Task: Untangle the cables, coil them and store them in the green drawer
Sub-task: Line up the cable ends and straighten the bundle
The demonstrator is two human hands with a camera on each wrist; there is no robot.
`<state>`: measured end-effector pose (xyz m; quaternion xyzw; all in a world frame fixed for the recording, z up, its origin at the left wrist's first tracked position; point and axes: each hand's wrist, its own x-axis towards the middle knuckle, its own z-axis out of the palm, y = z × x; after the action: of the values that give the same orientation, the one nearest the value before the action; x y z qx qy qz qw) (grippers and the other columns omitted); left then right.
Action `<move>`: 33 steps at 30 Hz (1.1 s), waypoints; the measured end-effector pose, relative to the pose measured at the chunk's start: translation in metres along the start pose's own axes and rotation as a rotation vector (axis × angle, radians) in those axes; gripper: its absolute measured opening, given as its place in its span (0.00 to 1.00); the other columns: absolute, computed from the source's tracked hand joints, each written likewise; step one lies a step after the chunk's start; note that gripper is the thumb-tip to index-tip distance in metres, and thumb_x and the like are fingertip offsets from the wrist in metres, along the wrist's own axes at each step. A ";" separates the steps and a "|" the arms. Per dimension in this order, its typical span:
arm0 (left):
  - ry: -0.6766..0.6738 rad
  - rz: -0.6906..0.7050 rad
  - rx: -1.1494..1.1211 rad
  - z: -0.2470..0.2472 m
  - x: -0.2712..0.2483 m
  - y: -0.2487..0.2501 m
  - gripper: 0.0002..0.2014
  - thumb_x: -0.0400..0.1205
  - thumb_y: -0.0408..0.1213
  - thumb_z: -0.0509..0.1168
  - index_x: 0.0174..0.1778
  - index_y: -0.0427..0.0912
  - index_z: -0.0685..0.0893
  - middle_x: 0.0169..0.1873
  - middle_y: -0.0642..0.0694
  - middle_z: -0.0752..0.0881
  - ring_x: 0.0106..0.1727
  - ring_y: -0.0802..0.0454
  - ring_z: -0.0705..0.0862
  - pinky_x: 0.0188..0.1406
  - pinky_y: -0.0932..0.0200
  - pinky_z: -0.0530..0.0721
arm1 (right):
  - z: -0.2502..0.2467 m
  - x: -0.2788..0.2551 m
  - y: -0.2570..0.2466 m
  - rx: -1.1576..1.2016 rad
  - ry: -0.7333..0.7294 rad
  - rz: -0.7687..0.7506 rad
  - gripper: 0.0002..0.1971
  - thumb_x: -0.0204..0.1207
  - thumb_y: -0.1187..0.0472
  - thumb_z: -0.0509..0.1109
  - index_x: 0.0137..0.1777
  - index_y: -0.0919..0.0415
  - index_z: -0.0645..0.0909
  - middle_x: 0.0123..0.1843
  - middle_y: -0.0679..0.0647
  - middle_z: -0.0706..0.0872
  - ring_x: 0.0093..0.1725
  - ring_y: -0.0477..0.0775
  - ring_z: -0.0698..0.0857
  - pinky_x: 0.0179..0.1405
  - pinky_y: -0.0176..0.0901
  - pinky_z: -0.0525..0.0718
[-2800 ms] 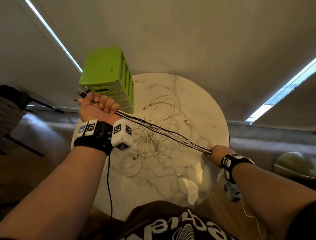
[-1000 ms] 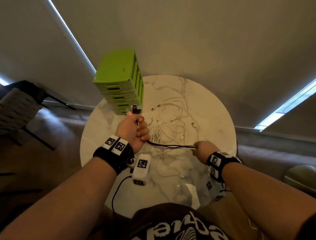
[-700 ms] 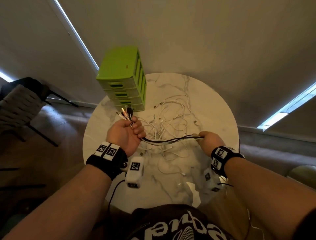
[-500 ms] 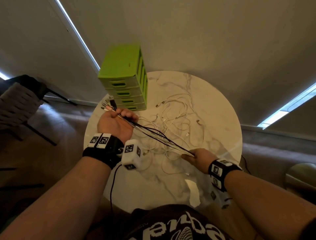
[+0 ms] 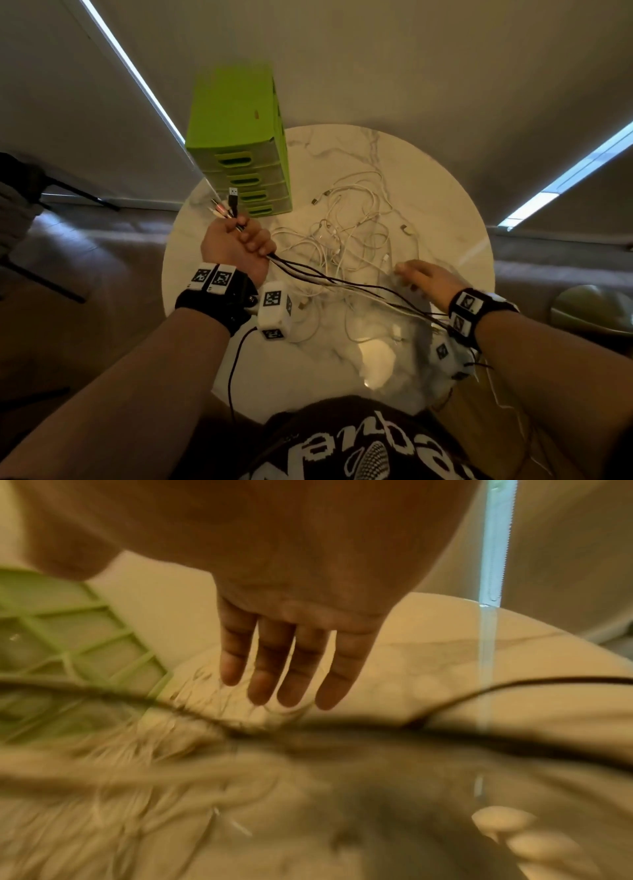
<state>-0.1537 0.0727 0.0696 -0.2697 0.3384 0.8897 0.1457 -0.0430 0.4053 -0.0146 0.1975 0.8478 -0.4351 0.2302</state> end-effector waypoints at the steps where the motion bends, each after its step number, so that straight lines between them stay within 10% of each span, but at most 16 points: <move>1: -0.001 -0.003 -0.001 0.001 0.002 -0.001 0.06 0.74 0.38 0.54 0.32 0.47 0.72 0.26 0.53 0.59 0.24 0.55 0.54 0.21 0.59 0.56 | -0.003 0.009 -0.002 0.010 0.067 0.013 0.28 0.76 0.26 0.64 0.58 0.48 0.87 0.53 0.51 0.91 0.54 0.56 0.87 0.63 0.57 0.84; 6: 0.000 -0.019 0.013 0.005 0.008 -0.008 0.06 0.75 0.38 0.53 0.32 0.47 0.71 0.25 0.52 0.59 0.23 0.54 0.55 0.22 0.58 0.57 | -0.014 0.057 -0.003 -0.104 0.242 0.189 0.21 0.76 0.42 0.75 0.65 0.52 0.85 0.70 0.60 0.83 0.66 0.67 0.83 0.70 0.59 0.82; 11: -0.009 -0.047 0.041 0.008 0.009 -0.018 0.09 0.77 0.37 0.51 0.32 0.46 0.72 0.26 0.51 0.61 0.25 0.53 0.56 0.24 0.57 0.60 | -0.010 0.083 -0.001 -0.232 0.077 0.196 0.23 0.77 0.44 0.74 0.69 0.52 0.85 0.78 0.54 0.77 0.75 0.64 0.78 0.77 0.51 0.74; 18: -0.025 -0.051 0.072 0.016 0.008 -0.031 0.14 0.82 0.40 0.48 0.40 0.42 0.78 0.27 0.51 0.62 0.24 0.54 0.60 0.25 0.59 0.65 | -0.009 0.071 -0.029 0.317 0.226 0.078 0.09 0.82 0.66 0.71 0.46 0.50 0.85 0.50 0.61 0.92 0.50 0.63 0.91 0.53 0.54 0.89; 26: -0.120 -0.143 0.113 0.025 0.007 -0.036 0.13 0.86 0.41 0.50 0.43 0.42 0.78 0.30 0.49 0.68 0.29 0.51 0.70 0.37 0.53 0.74 | -0.024 0.023 -0.151 1.024 0.108 -0.220 0.12 0.81 0.73 0.72 0.60 0.60 0.82 0.51 0.57 0.93 0.45 0.55 0.92 0.52 0.52 0.91; 33: -0.144 -0.149 0.170 0.021 -0.002 -0.031 0.11 0.88 0.40 0.51 0.44 0.44 0.76 0.30 0.49 0.70 0.27 0.52 0.67 0.32 0.55 0.70 | 0.033 -0.019 -0.199 0.589 -0.038 -0.296 0.06 0.77 0.71 0.77 0.50 0.61 0.90 0.39 0.58 0.90 0.33 0.52 0.89 0.44 0.52 0.92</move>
<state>-0.1463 0.1090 0.0675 -0.2161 0.3803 0.8616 0.2575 -0.1270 0.2674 0.1076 0.1223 0.7006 -0.6938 0.1132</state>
